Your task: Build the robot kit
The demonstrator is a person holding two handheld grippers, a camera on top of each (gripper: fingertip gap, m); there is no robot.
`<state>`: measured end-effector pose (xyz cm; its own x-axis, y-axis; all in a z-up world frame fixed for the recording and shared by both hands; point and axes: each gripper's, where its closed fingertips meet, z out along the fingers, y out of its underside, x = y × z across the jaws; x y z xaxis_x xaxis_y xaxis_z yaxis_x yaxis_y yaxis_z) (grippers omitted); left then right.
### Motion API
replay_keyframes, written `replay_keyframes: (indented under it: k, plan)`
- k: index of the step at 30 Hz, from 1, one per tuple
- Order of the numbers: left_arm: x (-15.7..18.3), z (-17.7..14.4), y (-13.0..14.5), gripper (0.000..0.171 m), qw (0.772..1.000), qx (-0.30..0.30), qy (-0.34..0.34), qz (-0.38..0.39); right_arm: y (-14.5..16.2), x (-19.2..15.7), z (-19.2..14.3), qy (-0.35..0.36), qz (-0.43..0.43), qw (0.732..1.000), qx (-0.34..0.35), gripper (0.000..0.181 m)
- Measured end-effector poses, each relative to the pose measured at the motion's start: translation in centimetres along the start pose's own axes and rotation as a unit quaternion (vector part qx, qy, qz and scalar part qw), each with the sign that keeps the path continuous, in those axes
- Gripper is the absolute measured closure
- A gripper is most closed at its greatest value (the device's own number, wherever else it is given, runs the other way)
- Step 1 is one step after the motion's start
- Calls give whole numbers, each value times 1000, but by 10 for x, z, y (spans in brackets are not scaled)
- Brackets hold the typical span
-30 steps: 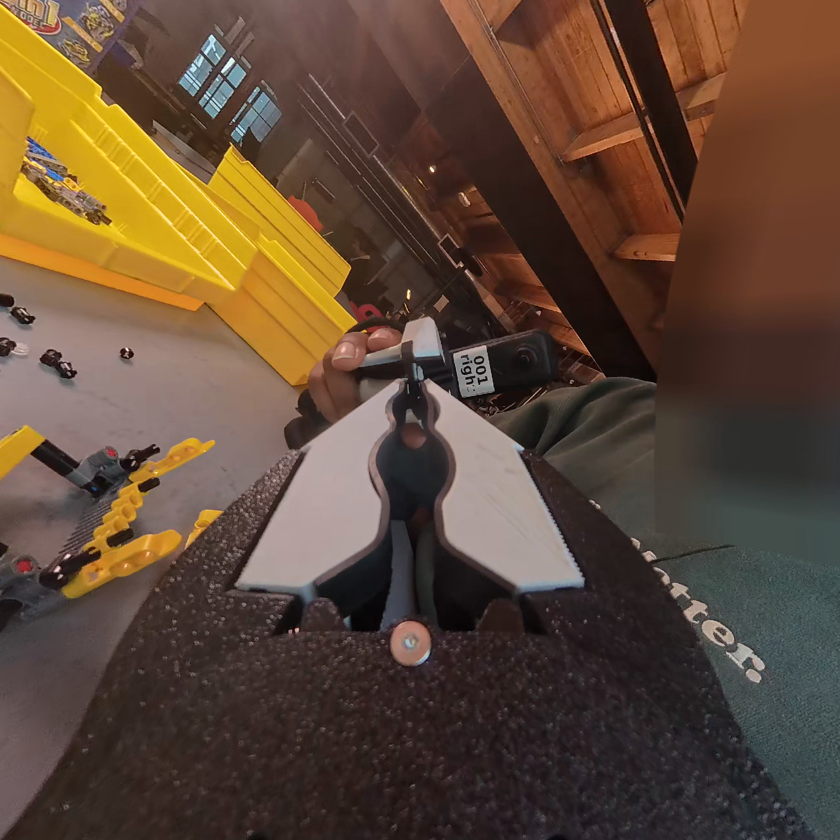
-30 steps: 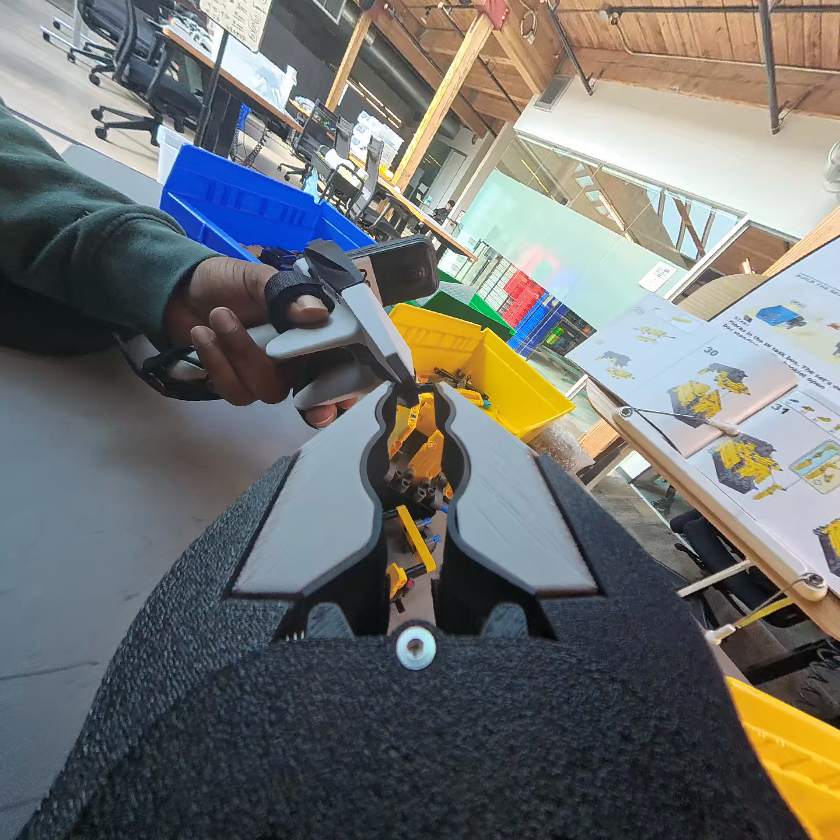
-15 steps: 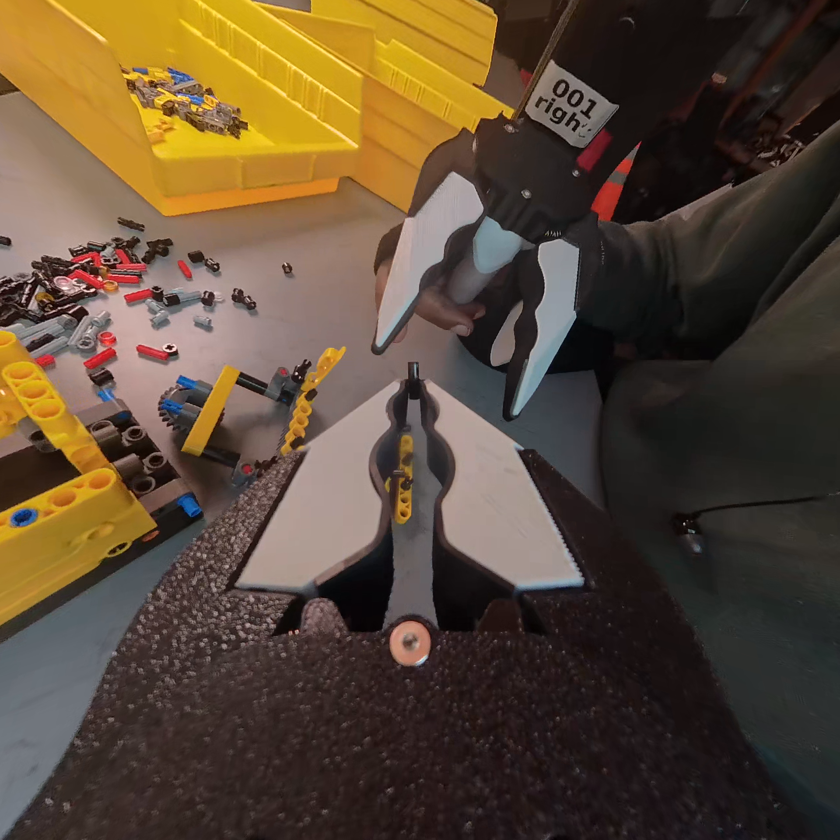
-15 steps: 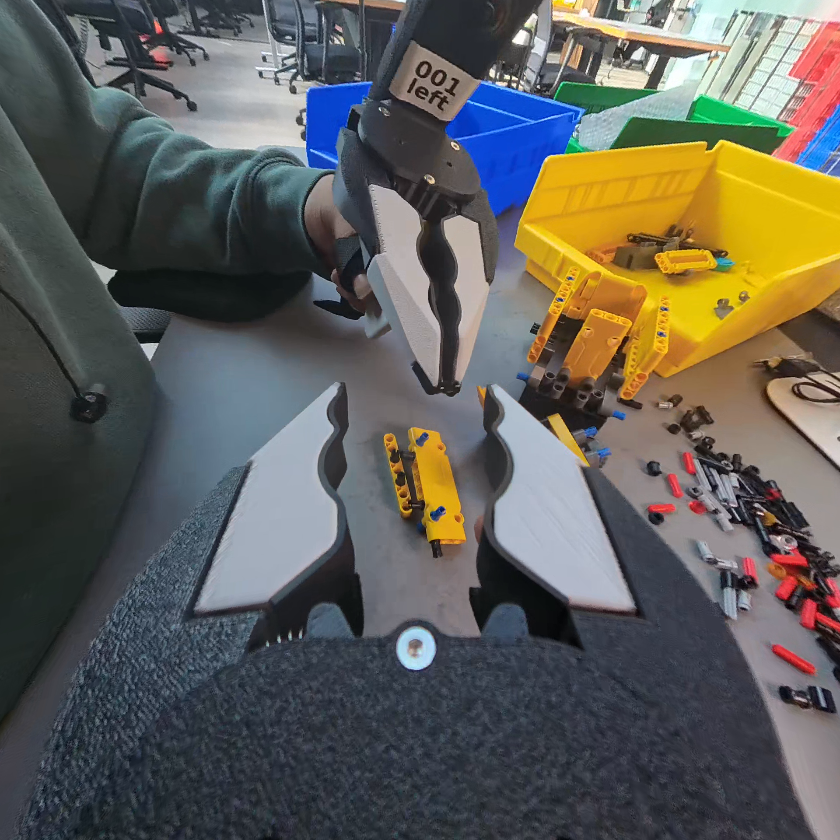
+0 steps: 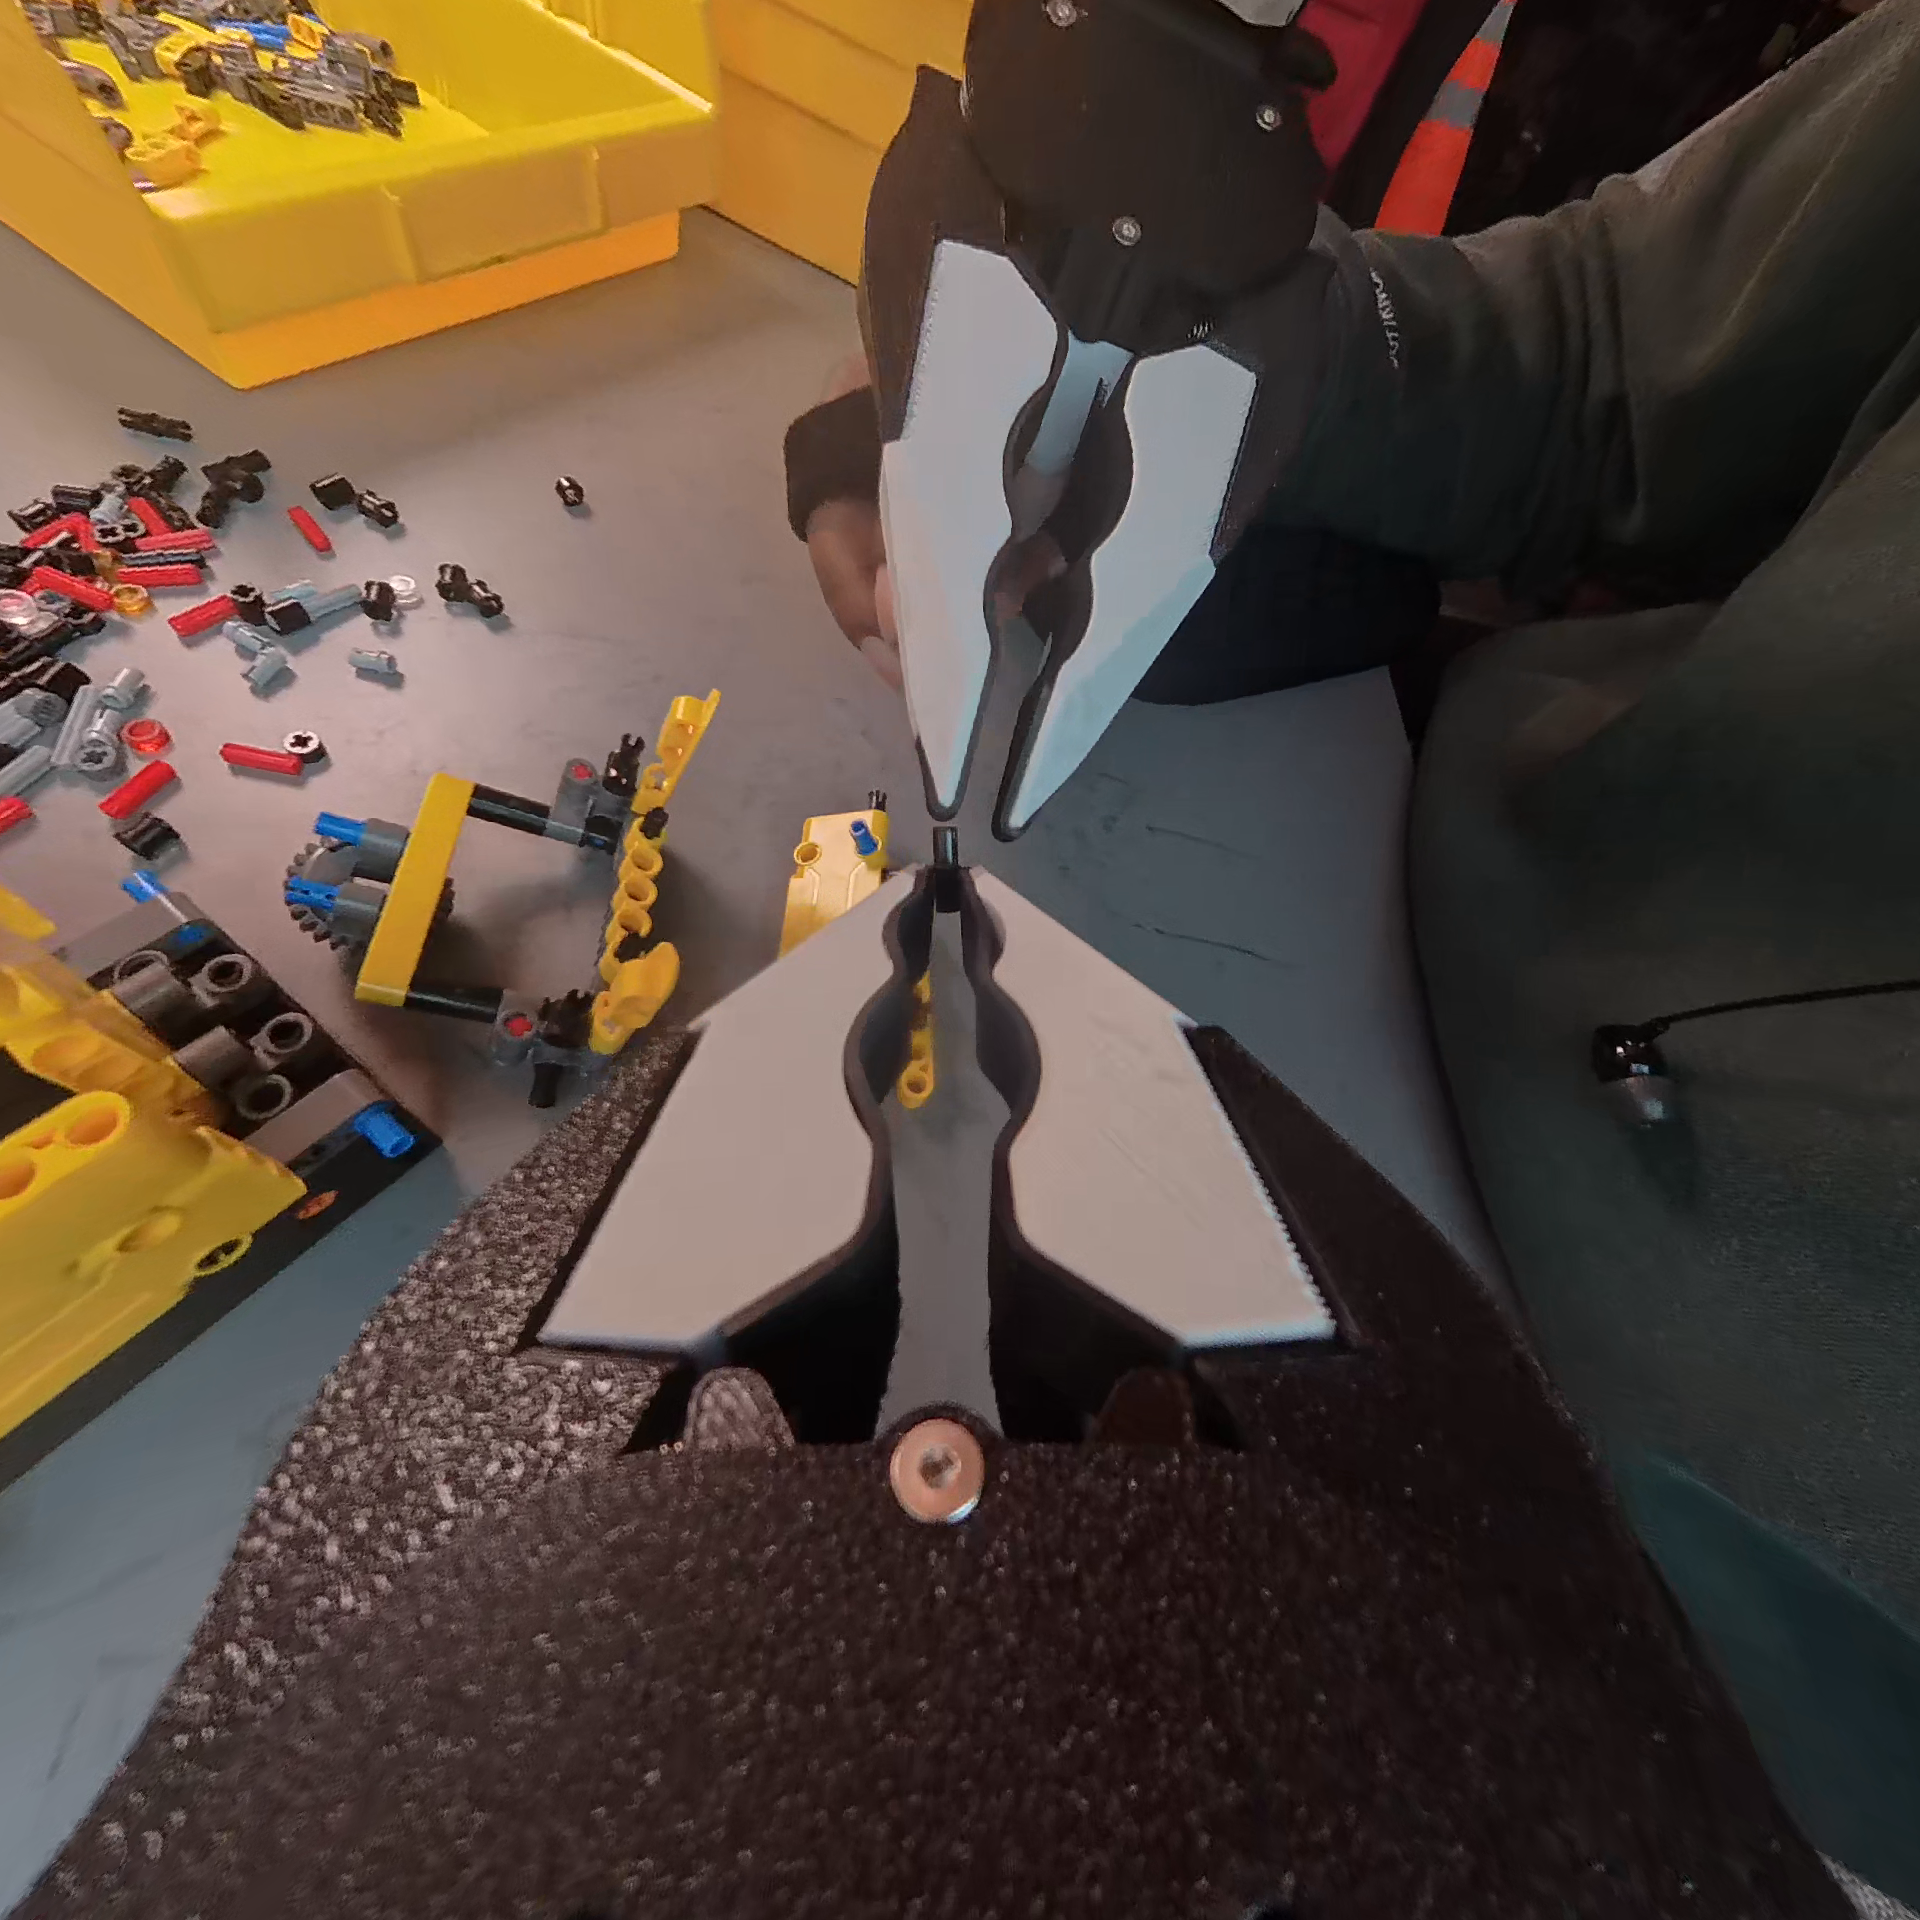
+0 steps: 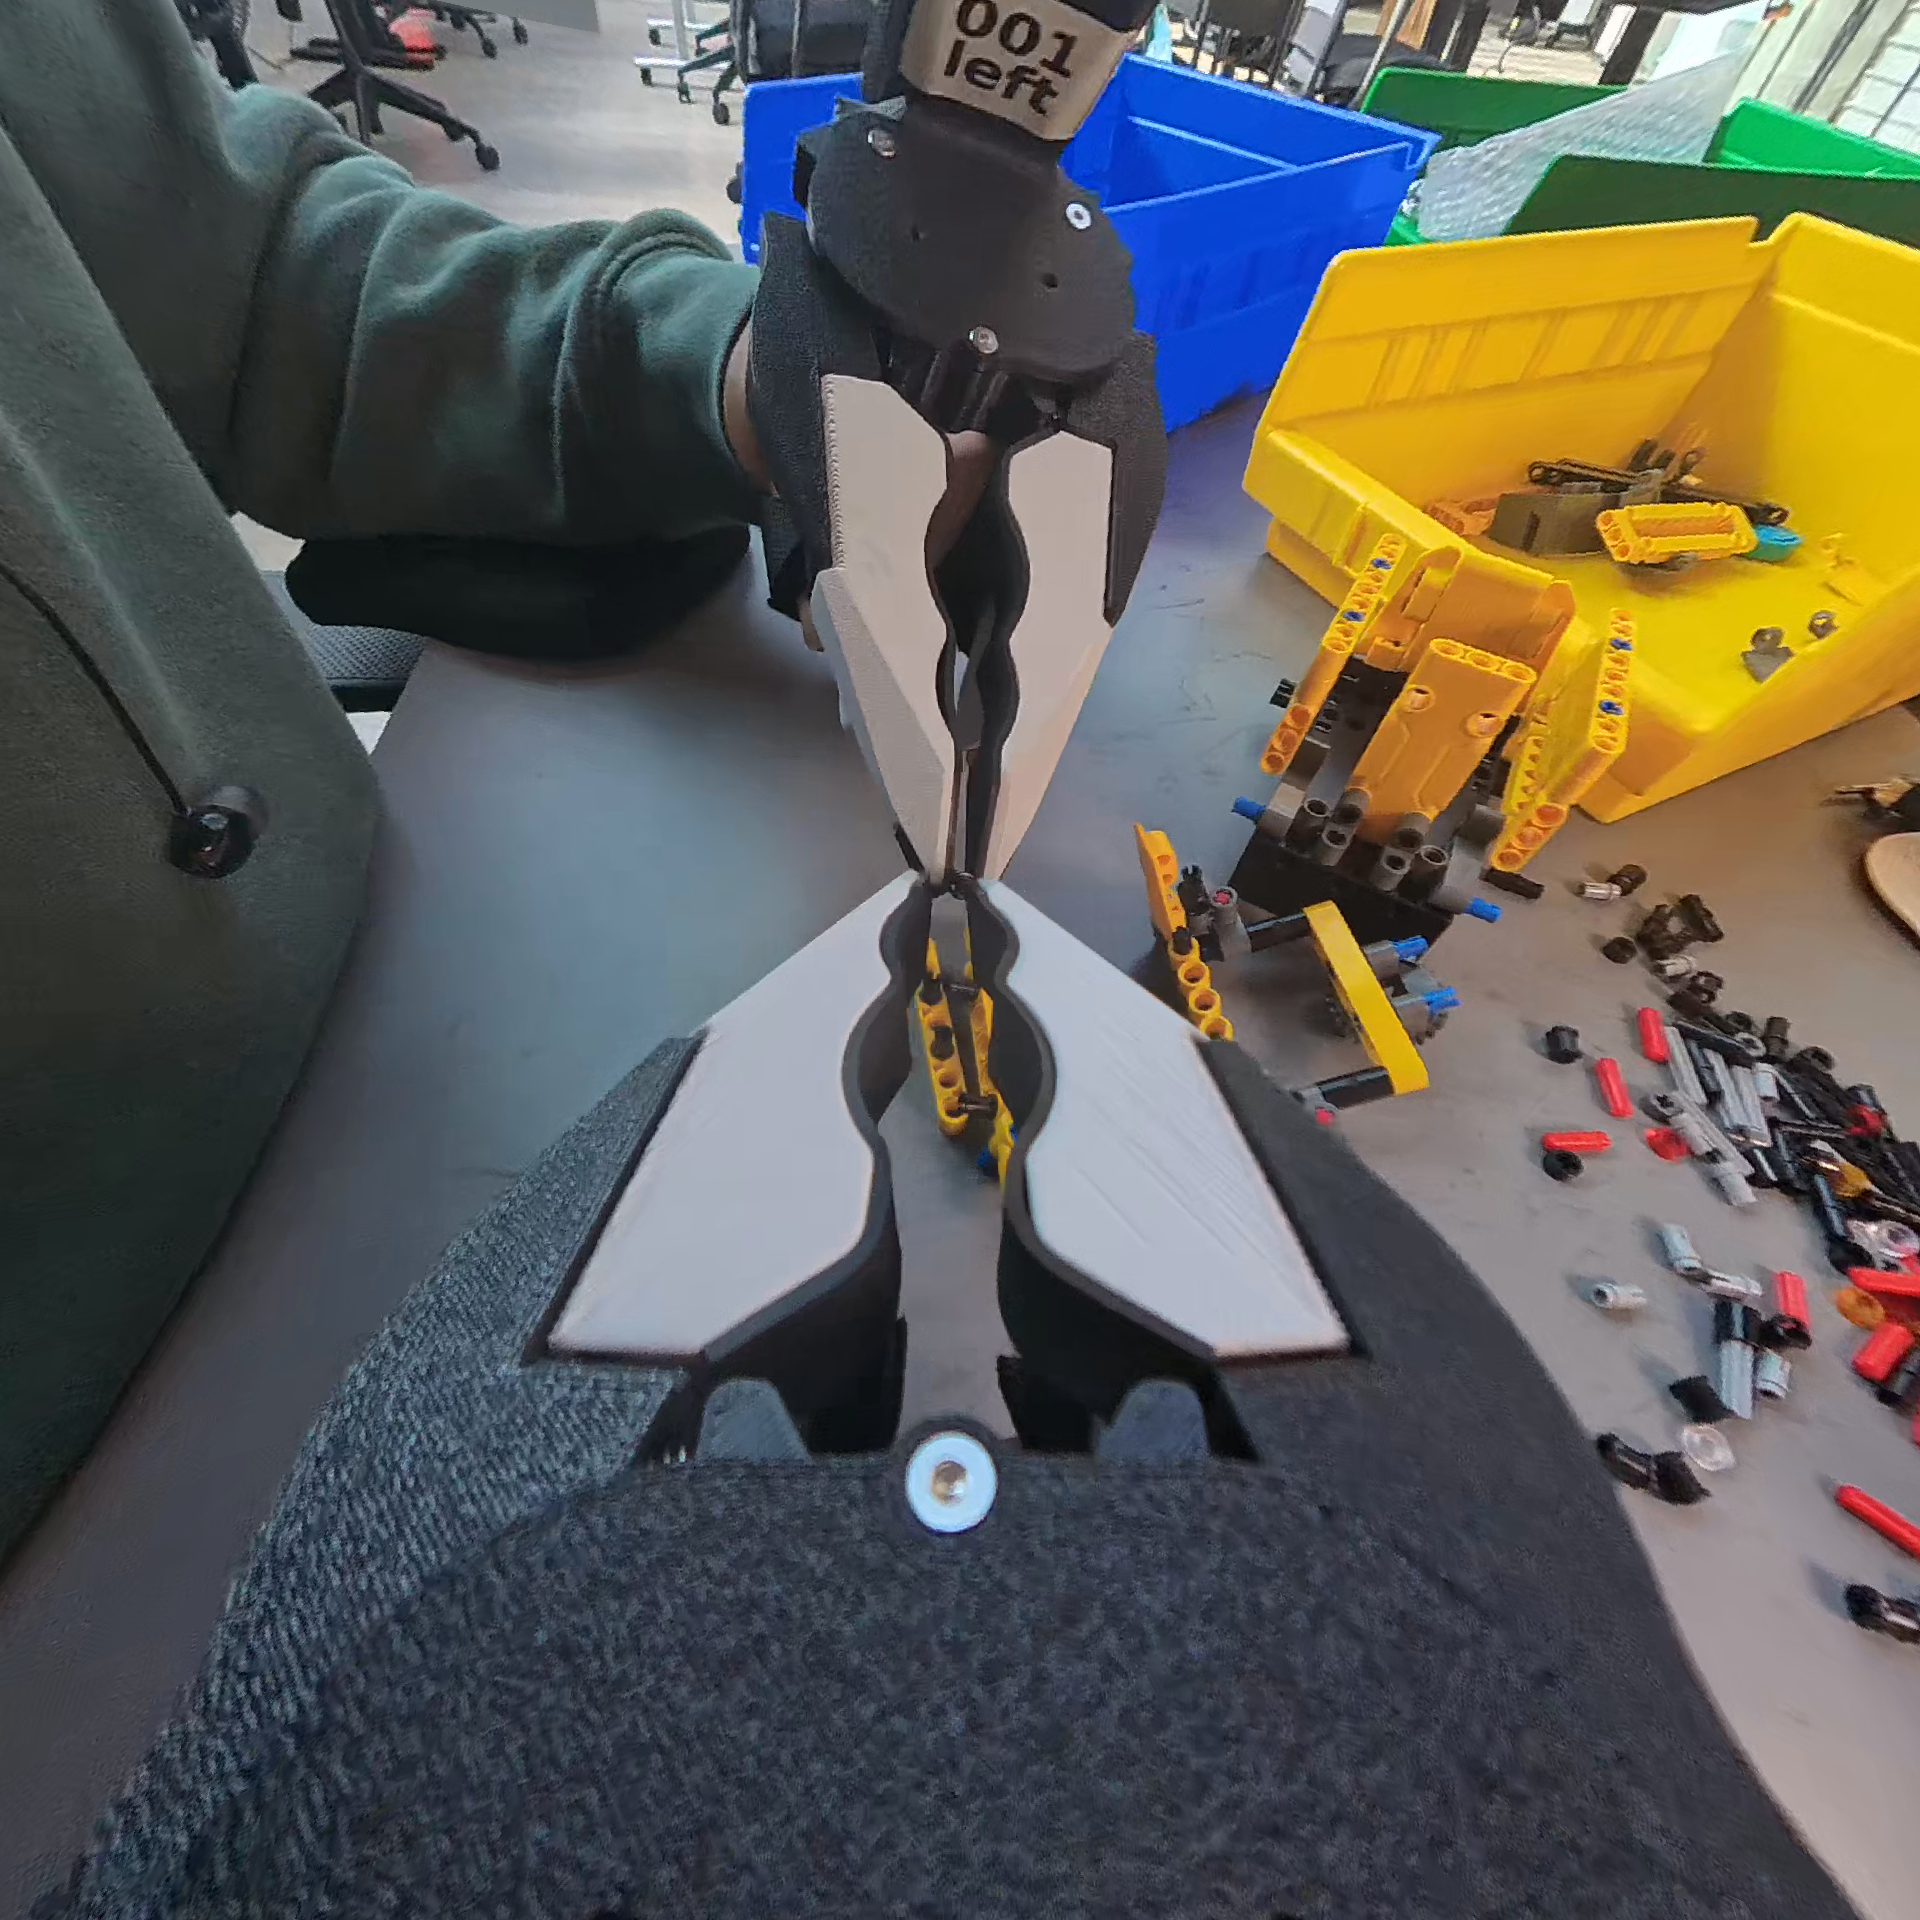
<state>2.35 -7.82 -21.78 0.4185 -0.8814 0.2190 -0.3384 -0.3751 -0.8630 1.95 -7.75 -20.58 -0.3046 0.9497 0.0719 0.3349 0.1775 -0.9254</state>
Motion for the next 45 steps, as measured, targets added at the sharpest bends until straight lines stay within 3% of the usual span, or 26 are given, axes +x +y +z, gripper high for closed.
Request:
replay_keyframes:
  k: [5, 11, 22, 33, 45]
  plan:
    - [7, 4, 6, 168, 1000, -18, 13, 15, 7, -8, 4, -14, -24, 999, -16, 166]
    - [11, 5, 9, 168, 999, -28, 22, 25, 10, -11, 5, -14, -47, 999, -23, 177]
    - [19, 8, 13, 168, 998, -35, 49, 28, 15, -21, 6, -43, -59, 997, -37, 178]
    - [12, -14, -24, 163, 996, 76, 15, 41, -27, 3, -10, 3, 31, 994, 103, 178]
    - [12, -25, -43, 164, 990, 124, -10, 60, -39, 2, -14, -17, 66, 987, 143, 178]
